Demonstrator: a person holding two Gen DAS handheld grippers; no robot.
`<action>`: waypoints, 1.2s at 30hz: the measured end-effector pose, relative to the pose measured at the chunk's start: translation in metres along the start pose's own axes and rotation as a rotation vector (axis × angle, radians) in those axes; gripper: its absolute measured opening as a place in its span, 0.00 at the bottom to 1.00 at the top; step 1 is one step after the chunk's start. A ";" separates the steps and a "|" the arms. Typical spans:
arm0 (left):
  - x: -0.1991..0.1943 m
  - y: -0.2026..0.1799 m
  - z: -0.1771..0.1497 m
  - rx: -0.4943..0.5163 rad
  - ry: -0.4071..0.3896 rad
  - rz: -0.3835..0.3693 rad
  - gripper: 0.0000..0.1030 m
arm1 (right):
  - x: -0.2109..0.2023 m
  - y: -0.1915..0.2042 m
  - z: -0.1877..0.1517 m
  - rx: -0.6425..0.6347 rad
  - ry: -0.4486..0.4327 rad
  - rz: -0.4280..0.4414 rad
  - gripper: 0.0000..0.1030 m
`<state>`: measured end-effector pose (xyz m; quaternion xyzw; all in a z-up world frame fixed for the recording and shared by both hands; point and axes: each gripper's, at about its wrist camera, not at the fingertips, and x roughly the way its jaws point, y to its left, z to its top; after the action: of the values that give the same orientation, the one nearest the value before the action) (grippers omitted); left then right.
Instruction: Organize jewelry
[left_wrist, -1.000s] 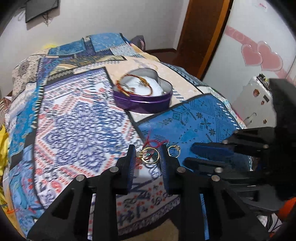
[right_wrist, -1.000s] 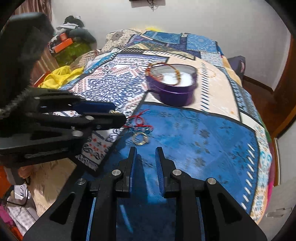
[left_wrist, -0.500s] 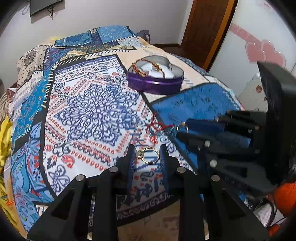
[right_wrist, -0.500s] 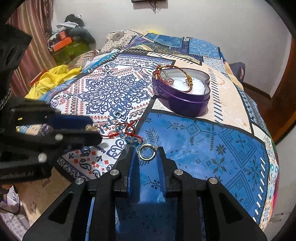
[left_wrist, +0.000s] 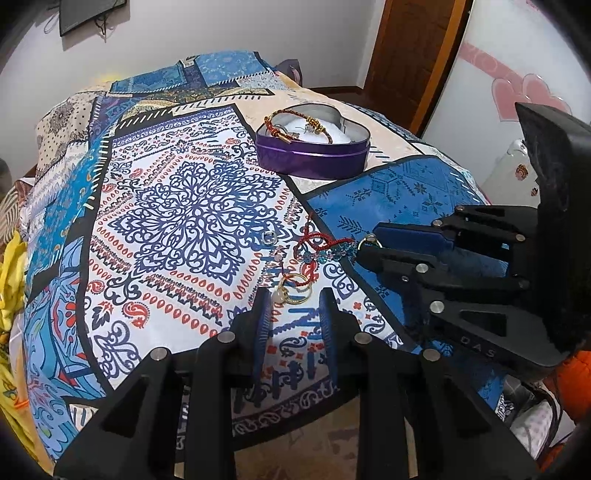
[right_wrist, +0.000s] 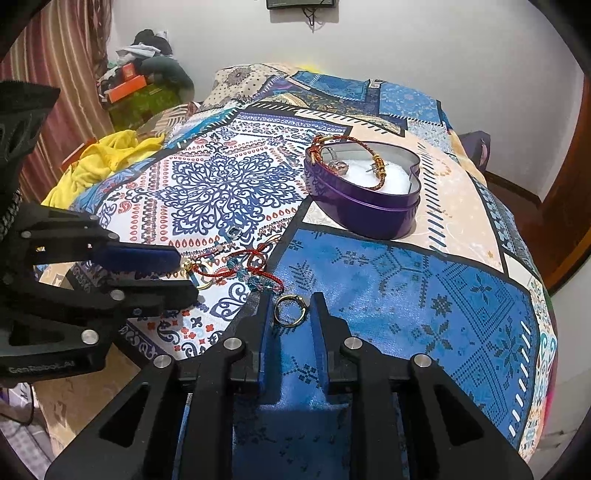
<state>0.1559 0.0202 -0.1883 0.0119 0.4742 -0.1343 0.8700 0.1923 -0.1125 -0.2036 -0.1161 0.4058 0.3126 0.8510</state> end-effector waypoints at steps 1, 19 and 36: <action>0.001 -0.001 0.000 0.004 0.001 0.004 0.25 | -0.001 0.000 0.000 0.004 -0.002 0.003 0.14; 0.011 0.003 0.010 -0.029 0.005 0.000 0.19 | -0.014 -0.011 0.003 0.042 0.020 0.055 0.15; -0.023 0.023 -0.004 -0.071 -0.040 0.006 0.08 | 0.009 0.006 0.005 -0.023 0.004 -0.005 0.16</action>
<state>0.1464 0.0476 -0.1736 -0.0203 0.4612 -0.1150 0.8796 0.1960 -0.1022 -0.2065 -0.1274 0.4037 0.3148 0.8495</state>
